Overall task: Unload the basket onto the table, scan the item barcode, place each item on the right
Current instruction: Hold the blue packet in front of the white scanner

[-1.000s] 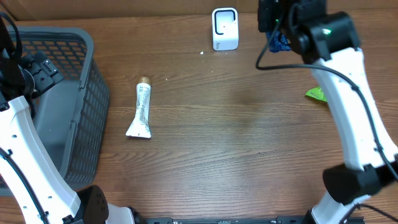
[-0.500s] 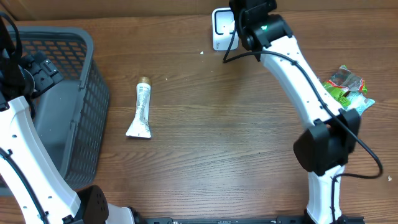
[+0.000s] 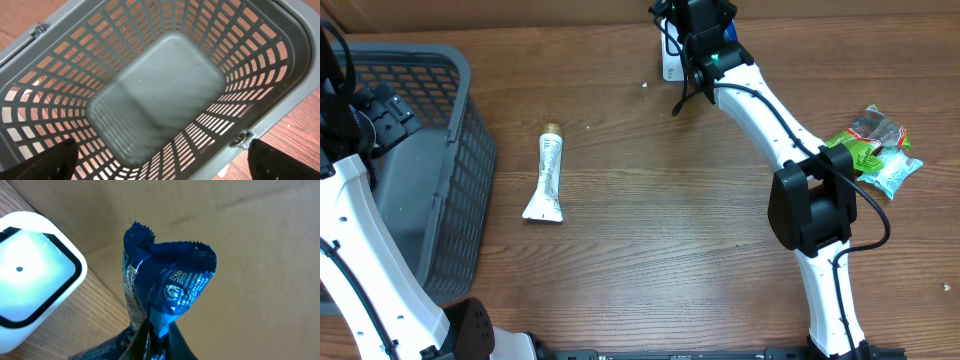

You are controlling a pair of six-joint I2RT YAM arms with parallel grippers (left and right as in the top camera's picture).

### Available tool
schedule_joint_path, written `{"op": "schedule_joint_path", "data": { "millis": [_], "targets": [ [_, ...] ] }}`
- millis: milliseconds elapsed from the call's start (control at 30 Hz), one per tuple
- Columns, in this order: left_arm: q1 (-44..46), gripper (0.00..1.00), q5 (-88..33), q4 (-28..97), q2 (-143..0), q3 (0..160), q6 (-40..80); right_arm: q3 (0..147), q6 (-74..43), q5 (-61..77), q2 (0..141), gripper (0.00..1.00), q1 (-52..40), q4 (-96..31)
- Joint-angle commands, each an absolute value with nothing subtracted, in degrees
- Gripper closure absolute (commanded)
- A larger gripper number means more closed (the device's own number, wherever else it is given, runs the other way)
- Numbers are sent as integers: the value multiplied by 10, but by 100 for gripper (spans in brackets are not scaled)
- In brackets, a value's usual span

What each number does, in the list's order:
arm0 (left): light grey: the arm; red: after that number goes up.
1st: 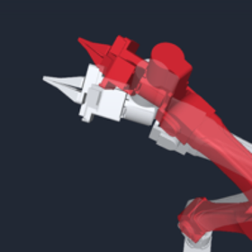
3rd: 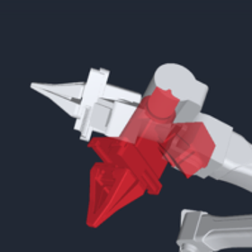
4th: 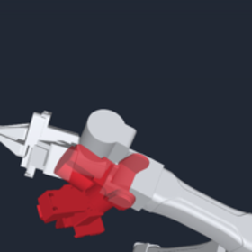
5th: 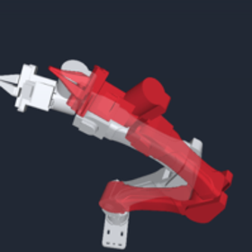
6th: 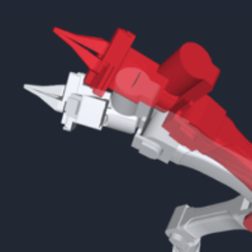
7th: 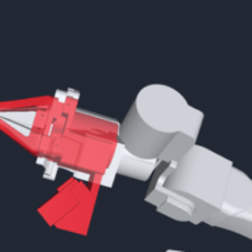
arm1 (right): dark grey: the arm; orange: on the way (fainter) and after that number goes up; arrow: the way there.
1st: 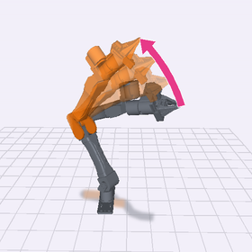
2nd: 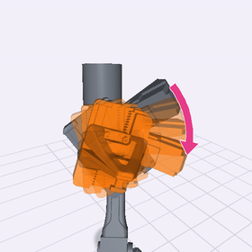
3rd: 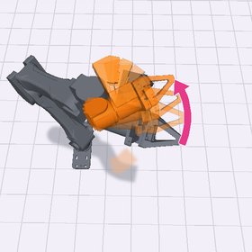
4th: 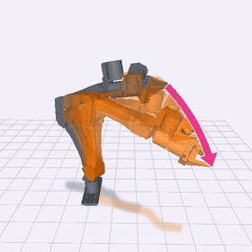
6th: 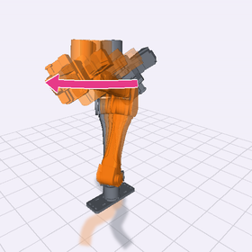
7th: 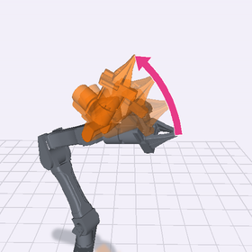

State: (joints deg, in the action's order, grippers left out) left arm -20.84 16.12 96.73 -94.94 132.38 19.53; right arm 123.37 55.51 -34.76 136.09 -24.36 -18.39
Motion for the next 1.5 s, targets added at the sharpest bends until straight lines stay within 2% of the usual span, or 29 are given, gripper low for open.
{"op": "schedule_joint_path", "data": {
  "millis": [0,200,633,1467],
  "targets": [
    [-210,0,169,968,-951,1324,193,1244,620,-326,1379,96,-242,-171],
    [-210,1,169,968,-951,1324,193,1244,659,-316,1413,96,-242,-150],
    [-210,1,169,968,-951,1324,193,1244,665,-299,1432,96,-243,-107],
    [-210,0,169,968,-951,1324,193,1244,665,-299,1432,96,-243,-108]
  ]
}}
